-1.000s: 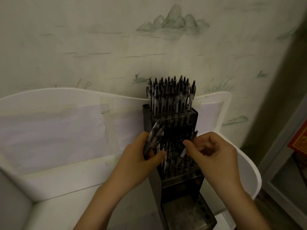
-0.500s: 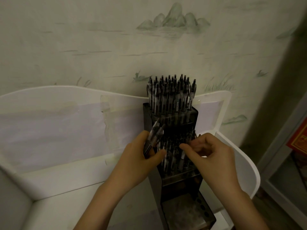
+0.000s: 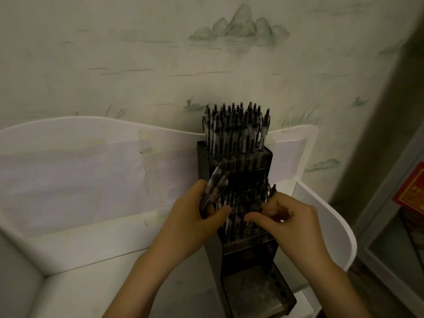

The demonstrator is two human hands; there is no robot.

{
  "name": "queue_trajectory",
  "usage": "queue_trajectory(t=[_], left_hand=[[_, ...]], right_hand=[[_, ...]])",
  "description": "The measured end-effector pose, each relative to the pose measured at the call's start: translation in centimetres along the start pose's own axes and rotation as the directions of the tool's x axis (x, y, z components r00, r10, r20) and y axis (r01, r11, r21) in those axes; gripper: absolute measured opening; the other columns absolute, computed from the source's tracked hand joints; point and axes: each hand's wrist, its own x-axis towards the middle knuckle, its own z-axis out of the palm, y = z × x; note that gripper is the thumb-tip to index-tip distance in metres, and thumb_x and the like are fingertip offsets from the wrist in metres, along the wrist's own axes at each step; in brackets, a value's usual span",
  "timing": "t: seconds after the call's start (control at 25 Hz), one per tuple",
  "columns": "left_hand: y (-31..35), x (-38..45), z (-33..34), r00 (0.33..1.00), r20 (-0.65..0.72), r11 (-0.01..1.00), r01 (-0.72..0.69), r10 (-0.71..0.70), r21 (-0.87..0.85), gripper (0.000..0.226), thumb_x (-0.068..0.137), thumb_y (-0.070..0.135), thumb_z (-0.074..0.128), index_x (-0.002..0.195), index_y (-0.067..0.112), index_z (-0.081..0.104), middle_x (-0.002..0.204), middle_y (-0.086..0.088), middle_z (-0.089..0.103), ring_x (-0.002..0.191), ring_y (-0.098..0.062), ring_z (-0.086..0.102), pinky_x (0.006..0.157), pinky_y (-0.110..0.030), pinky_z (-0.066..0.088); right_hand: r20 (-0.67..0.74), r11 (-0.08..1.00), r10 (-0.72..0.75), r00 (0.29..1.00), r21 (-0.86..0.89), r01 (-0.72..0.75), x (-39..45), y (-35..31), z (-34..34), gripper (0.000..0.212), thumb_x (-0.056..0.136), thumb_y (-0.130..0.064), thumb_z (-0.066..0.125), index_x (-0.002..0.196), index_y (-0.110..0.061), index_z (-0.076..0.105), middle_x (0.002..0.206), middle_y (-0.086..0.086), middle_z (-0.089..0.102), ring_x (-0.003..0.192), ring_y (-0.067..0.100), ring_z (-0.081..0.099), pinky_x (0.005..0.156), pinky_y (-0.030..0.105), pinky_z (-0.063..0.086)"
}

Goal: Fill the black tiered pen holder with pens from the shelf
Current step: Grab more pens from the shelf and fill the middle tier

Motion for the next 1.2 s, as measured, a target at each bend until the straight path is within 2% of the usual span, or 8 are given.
queue_trajectory(t=[0.24,0.44,0.64,0.8,1.08,1.2], left_hand=[[0.3,0.1,0.6,1.0,-0.002,1.0,-0.013,0.013,0.003,0.027,0.084,0.032,0.07,0.079,0.019,0.047,0.055,0.011,0.047,0.045,-0.001,0.041,0.046,-0.018,0.036],[0.7,0.0,0.8,1.0,-0.003,1.0,-0.027,0.027,0.004,0.025,0.083,0.034,0.069,0.079,0.023,0.047,0.054,0.012,0.048,0.044,-0.002,0.042,0.045,-0.016,0.035],[0.9,-0.1,0.7,0.999,-0.019,1.0,-0.029,0.029,-0.006,0.027,0.084,0.029,0.07,0.078,0.02,0.046,0.053,0.012,0.047,0.045,-0.001,0.041,0.046,-0.012,0.034],[0.9,-0.1,0.6,1.0,-0.023,0.999,-0.022,0.021,-0.027,0.025,0.085,0.028,0.071,0.08,0.019,0.048,0.053,0.011,0.047,0.045,0.0,0.041,0.046,-0.013,0.035],[0.7,-0.1,0.6,0.999,-0.028,1.0,-0.02,0.02,-0.017,0.029,0.085,0.027,0.07,0.075,0.022,0.044,0.054,0.012,0.047,0.047,-0.001,0.042,0.047,-0.012,0.034],[0.7,0.0,0.6,1.0,-0.018,1.0,-0.013,0.012,-0.016,0.026,0.085,0.026,0.071,0.077,0.021,0.046,0.054,0.014,0.049,0.047,0.001,0.043,0.048,-0.01,0.035]], right_hand=[[0.066,0.996,0.074,0.995,0.048,-0.077,0.9,0.1,-0.2,0.023,0.063,-0.031,0.089,0.068,-0.02,0.069,0.065,-0.003,0.071,0.062,0.014,0.07,0.065,0.034,0.06],[0.049,0.997,0.072,0.996,0.015,-0.073,1.4,0.0,0.1,0.027,0.063,-0.033,0.089,0.06,-0.021,0.064,0.056,-0.004,0.067,0.051,0.011,0.067,0.053,0.024,0.056],[0.116,0.987,0.125,0.985,0.083,-0.135,1.0,0.3,0.1,0.016,0.067,-0.024,0.088,0.075,-0.019,0.074,0.068,-0.005,0.073,0.061,0.013,0.071,0.062,0.023,0.059],[0.184,0.976,0.174,0.967,0.098,-0.195,0.6,0.6,0.0,0.015,0.072,-0.016,0.084,0.085,-0.019,0.076,0.074,-0.005,0.075,0.068,0.014,0.073,0.069,0.026,0.06],[0.154,0.973,0.228,0.961,0.01,-0.232,-0.3,1.1,0.4,0.01,0.079,-0.012,0.079,0.084,-0.019,0.074,0.069,-0.008,0.074,0.062,0.008,0.071,0.063,0.016,0.056],[0.17,0.964,0.265,0.949,-0.012,-0.267,-0.3,1.1,0.1,0.009,0.082,-0.015,0.077,0.084,-0.022,0.073,0.069,-0.008,0.073,0.061,0.008,0.071,0.062,0.017,0.056]])
